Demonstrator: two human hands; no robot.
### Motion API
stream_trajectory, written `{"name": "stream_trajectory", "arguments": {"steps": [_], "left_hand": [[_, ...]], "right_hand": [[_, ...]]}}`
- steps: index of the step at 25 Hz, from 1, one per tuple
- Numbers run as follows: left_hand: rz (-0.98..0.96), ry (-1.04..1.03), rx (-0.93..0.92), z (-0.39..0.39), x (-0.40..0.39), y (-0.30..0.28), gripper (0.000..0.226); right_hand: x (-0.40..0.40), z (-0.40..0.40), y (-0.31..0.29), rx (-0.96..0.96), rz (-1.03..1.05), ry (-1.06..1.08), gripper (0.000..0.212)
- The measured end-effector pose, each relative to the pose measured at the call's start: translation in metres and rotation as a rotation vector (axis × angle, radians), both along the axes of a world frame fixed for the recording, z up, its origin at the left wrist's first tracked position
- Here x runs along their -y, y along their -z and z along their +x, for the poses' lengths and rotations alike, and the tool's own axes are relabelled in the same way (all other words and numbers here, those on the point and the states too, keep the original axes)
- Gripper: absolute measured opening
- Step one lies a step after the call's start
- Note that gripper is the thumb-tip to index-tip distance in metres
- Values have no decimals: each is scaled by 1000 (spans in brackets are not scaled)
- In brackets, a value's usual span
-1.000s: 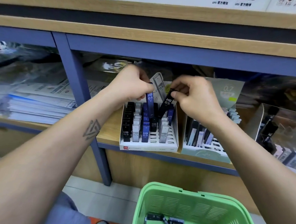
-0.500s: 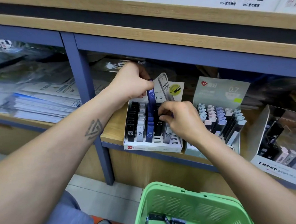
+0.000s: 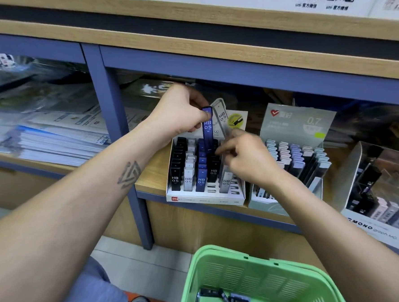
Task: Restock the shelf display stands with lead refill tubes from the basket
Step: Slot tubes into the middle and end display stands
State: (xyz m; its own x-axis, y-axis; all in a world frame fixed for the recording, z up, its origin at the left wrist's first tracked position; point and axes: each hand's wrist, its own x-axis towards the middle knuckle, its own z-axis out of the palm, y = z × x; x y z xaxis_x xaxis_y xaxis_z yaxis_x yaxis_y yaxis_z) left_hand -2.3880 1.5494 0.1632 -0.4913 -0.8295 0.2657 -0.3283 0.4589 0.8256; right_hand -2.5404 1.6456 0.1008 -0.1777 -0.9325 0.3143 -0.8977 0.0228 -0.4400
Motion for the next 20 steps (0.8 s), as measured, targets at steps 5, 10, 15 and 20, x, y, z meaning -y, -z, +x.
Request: {"name": "stream_trajectory", "arguments": {"steps": [5, 10, 15, 20], "left_hand": [[-21, 134, 3, -13, -8, 4, 15], [-27, 169, -41, -34, -13, 4, 17], [-339, 209, 445, -35, -13, 19, 13], [-424, 312, 711, -38, -18, 33, 27]], "right_hand": [[-5, -12, -28, 553, -120, -70, 45], [-5, -28, -36, 217, -232, 14, 43], [-6, -37, -26, -86, -168, 97, 16], [3, -36, 1, -174, -29, 84, 21]]}}
